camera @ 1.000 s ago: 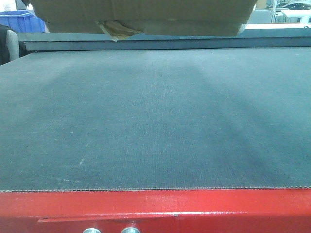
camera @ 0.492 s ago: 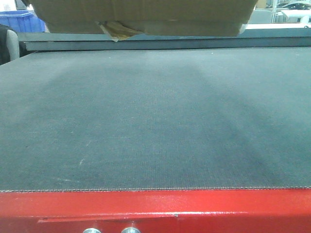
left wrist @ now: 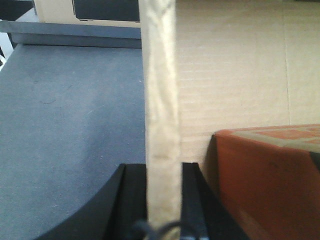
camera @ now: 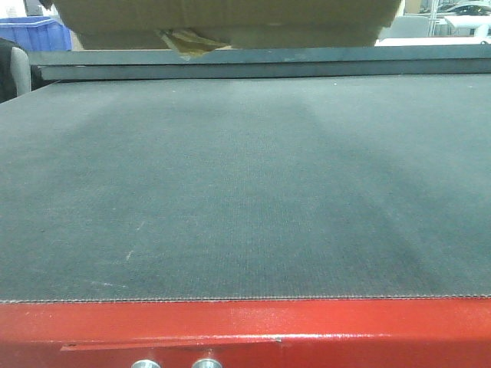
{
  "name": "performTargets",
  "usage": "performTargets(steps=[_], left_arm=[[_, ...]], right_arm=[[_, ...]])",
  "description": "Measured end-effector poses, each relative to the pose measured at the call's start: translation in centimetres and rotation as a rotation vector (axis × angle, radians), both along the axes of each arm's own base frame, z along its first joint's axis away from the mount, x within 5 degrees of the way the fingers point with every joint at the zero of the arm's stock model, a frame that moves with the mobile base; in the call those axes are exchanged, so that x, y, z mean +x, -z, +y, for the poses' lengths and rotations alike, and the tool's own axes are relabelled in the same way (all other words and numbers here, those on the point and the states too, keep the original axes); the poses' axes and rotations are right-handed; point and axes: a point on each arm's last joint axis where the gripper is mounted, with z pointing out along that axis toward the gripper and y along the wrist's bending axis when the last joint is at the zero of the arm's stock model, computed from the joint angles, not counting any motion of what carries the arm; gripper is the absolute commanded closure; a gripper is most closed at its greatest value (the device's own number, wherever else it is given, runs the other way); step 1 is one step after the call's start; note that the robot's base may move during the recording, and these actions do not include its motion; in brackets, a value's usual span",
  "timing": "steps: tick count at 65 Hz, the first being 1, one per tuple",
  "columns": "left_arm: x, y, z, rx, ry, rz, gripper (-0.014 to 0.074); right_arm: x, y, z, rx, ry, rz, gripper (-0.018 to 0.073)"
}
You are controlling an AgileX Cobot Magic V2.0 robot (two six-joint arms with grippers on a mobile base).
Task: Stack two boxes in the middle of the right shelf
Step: 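Back away from the red table holding the boxes raised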
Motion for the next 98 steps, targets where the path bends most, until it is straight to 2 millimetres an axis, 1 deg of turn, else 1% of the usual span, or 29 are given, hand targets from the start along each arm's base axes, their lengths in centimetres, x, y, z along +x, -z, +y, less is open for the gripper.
performTargets(steps=[98], left_arm=[[0.02, -0.06, 0.01, 0.000, -0.001, -0.007, 0.0707]], right_arm=[[0.05, -0.13, 0.03, -0.002, -0.004, -0.016, 0.0712]])
